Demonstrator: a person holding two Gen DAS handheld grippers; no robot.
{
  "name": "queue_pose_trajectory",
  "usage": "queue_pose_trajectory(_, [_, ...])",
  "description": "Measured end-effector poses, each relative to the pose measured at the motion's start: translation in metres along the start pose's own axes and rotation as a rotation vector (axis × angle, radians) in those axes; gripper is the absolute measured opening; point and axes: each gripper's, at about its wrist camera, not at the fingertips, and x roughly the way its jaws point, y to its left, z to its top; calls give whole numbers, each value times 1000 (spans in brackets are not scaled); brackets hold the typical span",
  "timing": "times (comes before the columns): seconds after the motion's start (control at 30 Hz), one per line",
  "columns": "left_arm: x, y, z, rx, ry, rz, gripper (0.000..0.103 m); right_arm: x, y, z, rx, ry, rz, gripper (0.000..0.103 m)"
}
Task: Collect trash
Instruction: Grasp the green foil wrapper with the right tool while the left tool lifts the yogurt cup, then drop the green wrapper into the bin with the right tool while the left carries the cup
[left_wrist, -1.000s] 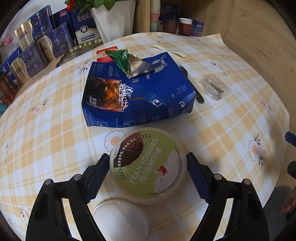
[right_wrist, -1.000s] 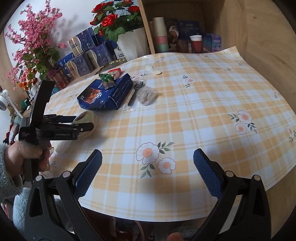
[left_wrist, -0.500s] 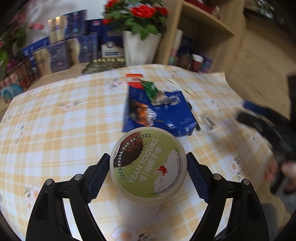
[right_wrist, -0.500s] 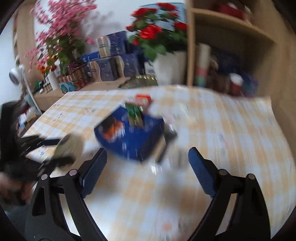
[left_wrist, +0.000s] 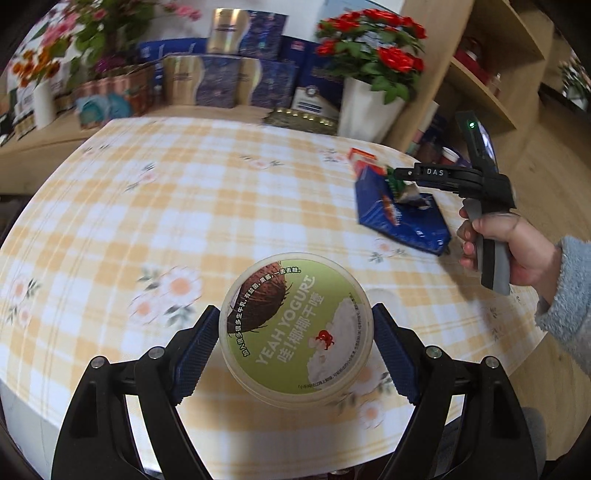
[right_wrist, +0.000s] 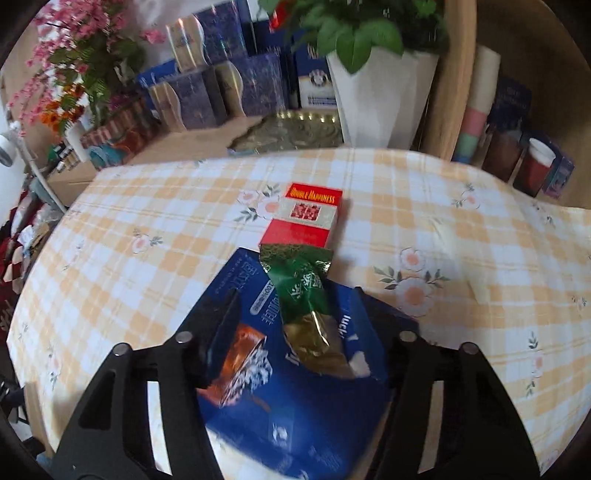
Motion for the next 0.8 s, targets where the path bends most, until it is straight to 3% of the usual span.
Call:
queue_pose_trajectory(0.07, [-5,7,-4,-3,-10,7,80,11,1,1,12,30,-39,49])
queue_pose_trajectory(0.13, [-9,10,-7,-7,-20,4,80,17,5,-1,1,52,-49,33])
queue_pose_trajectory(0.23, [-17,11,-12,-23,-39,-20,80,15,11,-6,-46,51,-67,27])
queue_pose_trajectory(0.53, [-36,-12,-24,27,-77,-44,80,-62,18,-23,-16,-124,32,25])
queue_pose_trajectory(0.73, [-54,-27,-43,46,-77,-65,80,-138,19,-75,14,-201,139,25])
queue_pose_trajectory(0.8, [-63,-34,-52,65,-83,-71,80,-169,15,-108,54,-233,177,25])
